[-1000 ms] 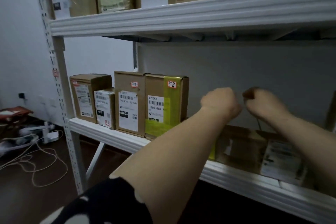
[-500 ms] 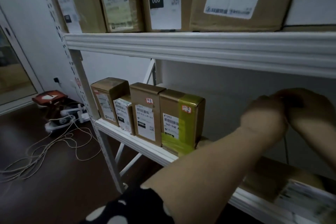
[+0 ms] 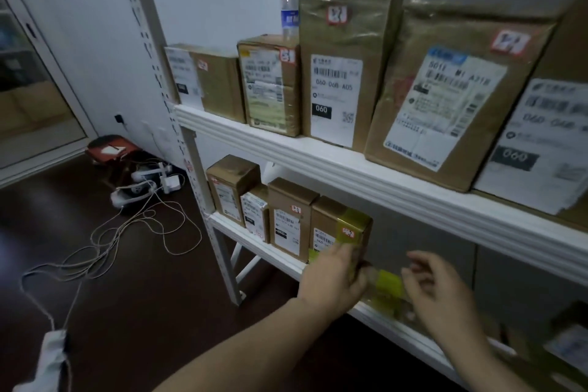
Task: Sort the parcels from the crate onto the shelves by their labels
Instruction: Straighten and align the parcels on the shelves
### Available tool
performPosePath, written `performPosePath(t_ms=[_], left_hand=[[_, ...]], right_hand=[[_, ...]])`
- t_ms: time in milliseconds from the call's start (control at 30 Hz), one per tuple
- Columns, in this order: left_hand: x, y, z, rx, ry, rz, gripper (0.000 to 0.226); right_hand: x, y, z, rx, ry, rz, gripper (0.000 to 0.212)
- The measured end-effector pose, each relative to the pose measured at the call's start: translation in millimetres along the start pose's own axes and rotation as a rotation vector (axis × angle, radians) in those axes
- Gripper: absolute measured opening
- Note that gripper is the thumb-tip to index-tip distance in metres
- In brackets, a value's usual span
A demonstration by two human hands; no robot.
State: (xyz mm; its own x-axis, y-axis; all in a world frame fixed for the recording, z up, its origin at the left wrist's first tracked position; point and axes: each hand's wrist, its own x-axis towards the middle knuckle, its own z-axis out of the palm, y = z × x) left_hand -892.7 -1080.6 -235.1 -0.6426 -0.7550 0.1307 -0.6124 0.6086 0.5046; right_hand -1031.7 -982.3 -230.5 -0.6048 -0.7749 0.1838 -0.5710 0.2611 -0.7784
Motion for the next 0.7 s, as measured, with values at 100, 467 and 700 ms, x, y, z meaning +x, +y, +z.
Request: performPosePath(t_ms=[100, 467, 700], left_hand=[[-9, -12, -52, -0.029, 0.069, -0.019, 0.050], [14, -13, -235, -0.046, 0.239, 0.100, 0.056], [52, 50, -293, 0.036, 0.281, 0.259, 0.061]], right_hand=[[-8, -48, 6, -0.047, -0.069, -0.035, 0.022], [-1, -222, -29, -0.125, 0.030, -0.216, 0.025], [12, -237, -102, -0.250, 0.180, -0.213, 0.029]])
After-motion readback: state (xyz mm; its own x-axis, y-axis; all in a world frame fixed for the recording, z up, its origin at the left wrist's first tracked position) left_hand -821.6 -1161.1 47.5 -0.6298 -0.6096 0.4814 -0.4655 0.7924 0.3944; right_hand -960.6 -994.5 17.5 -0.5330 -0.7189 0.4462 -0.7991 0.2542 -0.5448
